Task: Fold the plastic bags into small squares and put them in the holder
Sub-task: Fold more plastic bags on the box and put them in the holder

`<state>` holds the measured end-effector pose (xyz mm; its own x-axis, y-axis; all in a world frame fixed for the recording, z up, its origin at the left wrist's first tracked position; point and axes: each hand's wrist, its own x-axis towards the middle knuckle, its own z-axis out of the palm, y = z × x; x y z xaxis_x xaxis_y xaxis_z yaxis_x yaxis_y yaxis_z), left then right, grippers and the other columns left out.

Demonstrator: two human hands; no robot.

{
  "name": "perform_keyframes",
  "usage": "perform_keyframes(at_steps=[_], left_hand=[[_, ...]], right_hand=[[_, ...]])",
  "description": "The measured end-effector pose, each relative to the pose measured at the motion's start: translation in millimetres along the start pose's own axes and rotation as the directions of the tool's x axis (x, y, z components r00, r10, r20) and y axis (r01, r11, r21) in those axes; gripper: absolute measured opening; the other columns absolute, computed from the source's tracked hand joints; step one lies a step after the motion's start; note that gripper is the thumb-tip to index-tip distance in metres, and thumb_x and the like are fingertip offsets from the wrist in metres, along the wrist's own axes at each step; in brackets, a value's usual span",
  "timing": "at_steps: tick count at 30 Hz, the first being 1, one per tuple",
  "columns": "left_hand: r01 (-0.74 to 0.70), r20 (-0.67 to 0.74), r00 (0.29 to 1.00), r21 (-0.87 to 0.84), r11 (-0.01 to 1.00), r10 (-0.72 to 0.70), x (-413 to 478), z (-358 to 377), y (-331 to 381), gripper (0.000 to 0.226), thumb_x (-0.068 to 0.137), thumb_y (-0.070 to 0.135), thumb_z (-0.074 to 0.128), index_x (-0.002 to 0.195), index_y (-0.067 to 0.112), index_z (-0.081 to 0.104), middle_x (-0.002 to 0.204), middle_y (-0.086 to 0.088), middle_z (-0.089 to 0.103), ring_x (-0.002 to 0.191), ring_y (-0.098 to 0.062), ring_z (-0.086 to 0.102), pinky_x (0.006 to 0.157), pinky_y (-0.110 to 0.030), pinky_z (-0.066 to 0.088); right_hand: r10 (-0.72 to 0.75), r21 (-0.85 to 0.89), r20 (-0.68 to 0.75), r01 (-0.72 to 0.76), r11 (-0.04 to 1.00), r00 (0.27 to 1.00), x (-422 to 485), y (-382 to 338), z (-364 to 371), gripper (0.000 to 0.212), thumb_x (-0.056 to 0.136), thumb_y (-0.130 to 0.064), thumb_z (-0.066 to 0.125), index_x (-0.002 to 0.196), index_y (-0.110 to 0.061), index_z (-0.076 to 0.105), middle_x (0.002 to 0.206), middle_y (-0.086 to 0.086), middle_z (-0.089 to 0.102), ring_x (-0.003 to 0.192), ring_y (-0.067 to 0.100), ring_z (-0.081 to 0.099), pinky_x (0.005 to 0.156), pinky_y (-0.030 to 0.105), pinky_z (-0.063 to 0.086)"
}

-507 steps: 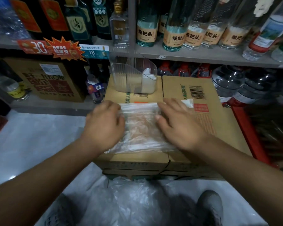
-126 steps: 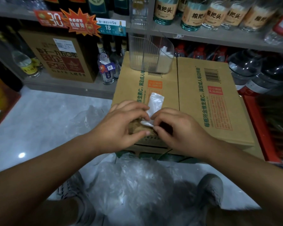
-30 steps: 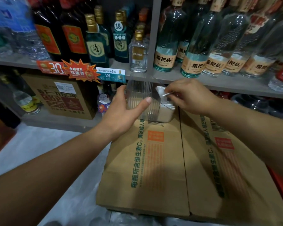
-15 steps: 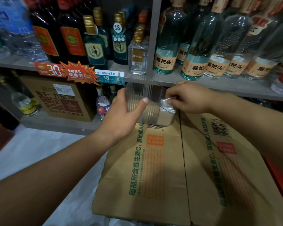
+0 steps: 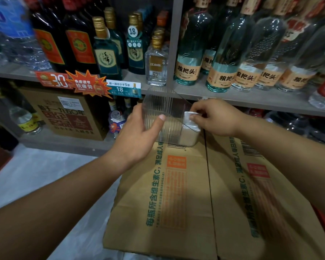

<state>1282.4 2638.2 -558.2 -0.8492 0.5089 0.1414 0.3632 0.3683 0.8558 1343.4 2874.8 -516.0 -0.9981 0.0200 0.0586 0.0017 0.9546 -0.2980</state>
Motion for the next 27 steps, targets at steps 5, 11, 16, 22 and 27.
perform_keyframes(at_steps=[5,11,16,22,27], left_hand=[[0.021,-0.008,1.0,0.002,1.0,-0.021,-0.2,1.3,-2.6,0.049,0.096,0.062,0.052,0.135,0.035,0.041,0.133,0.013,0.059,0.123,-0.01,0.056,0.107,-0.045,0.046],[0.033,-0.011,0.999,0.048,0.998,-0.033,-2.2,1.6,-3.9,0.053,0.087,0.061,0.065,0.128,0.039,0.04,0.125,0.015,0.061,0.114,-0.006,0.059,0.097,-0.037,0.048],[0.03,-0.038,0.999,0.065,0.997,-0.028,-1.7,4.9,-2.6,0.054,0.089,0.059,0.064,0.131,0.033,0.043,0.124,0.014,0.062,0.113,-0.008,0.06,0.098,-0.039,0.05],[0.018,-0.052,0.999,0.07,0.997,-0.014,-1.4,8.4,-3.1,0.052,0.09,0.055,0.065,0.13,0.03,0.043,0.125,0.01,0.062,0.114,-0.01,0.06,0.095,-0.034,0.048],[0.022,-0.044,0.999,0.072,0.997,-0.019,-1.4,8.1,-5.1,0.054,0.09,0.059,0.064,0.131,0.031,0.042,0.126,0.01,0.061,0.114,-0.011,0.06,0.098,-0.04,0.05]], right_hand=[[0.027,0.023,0.048,-0.028,0.999,0.998,-5.1,-5.8,-0.5,0.01,0.099,-0.028,0.059,0.101,-0.023,0.066,0.094,-0.005,0.067,0.087,0.015,0.062,0.078,0.036,0.052],[0.114,0.128,0.308,-0.16,0.979,0.945,-17.7,-13.8,-14.5,0.018,0.094,-0.026,0.062,0.112,-0.029,0.06,0.105,-0.007,0.063,0.095,0.013,0.061,0.083,0.035,0.052],[0.125,-0.105,0.301,-0.098,0.99,0.945,-20.7,-24.8,-10.5,0.055,0.079,-0.045,0.08,0.12,-0.028,0.047,0.106,-0.008,0.059,0.088,0.009,0.057,0.068,0.028,0.046],[0.138,-0.075,0.172,-0.127,0.989,0.975,-21.1,-29.2,9.2,0.042,0.084,-0.046,0.075,0.113,-0.021,0.056,0.105,0.0,0.063,0.094,0.02,0.06,0.082,0.041,0.053],[0.161,0.014,0.053,-0.162,0.987,0.985,-34.8,-34.2,18.8,0.035,0.088,-0.04,0.073,0.111,-0.023,0.052,0.099,-0.004,0.063,0.089,0.018,0.061,0.074,0.037,0.053]])
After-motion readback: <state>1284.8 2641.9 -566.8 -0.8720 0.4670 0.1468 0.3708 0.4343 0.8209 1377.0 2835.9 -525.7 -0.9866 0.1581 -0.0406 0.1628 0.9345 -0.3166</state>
